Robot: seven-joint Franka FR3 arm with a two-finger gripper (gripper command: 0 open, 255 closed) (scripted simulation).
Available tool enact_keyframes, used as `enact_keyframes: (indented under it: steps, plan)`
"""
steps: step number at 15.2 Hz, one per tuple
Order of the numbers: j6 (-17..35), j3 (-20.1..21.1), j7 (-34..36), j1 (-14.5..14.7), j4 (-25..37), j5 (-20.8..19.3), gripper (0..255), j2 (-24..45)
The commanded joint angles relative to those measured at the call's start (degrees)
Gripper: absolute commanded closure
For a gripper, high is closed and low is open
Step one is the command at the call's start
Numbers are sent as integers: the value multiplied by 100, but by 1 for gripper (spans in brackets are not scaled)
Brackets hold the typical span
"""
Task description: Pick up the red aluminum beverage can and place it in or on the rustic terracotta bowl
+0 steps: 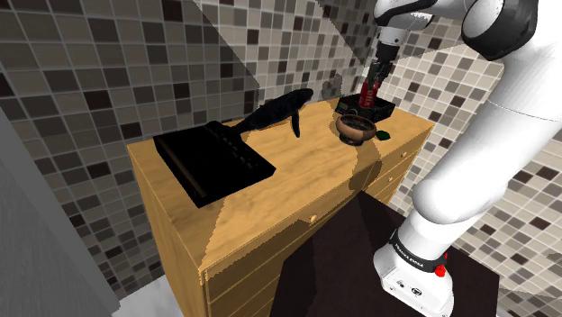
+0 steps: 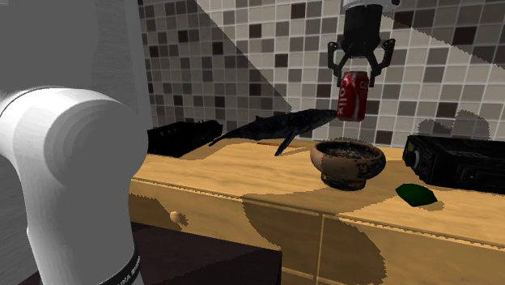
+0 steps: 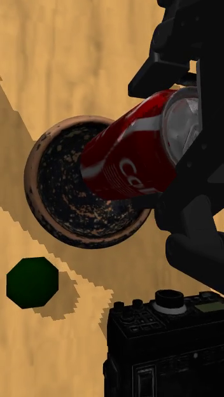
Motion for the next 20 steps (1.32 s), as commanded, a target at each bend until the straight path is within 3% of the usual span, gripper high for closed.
enact_keyframes:
  steps: [1, 14, 20]
  plan:
    - [152, -3, -10, -3, -147, 1, 255, 0]
    - [1131, -9, -60, -14, -1006, 69, 255, 134]
    - [1181, -10, -65, -15, -1044, 75, 255, 147]
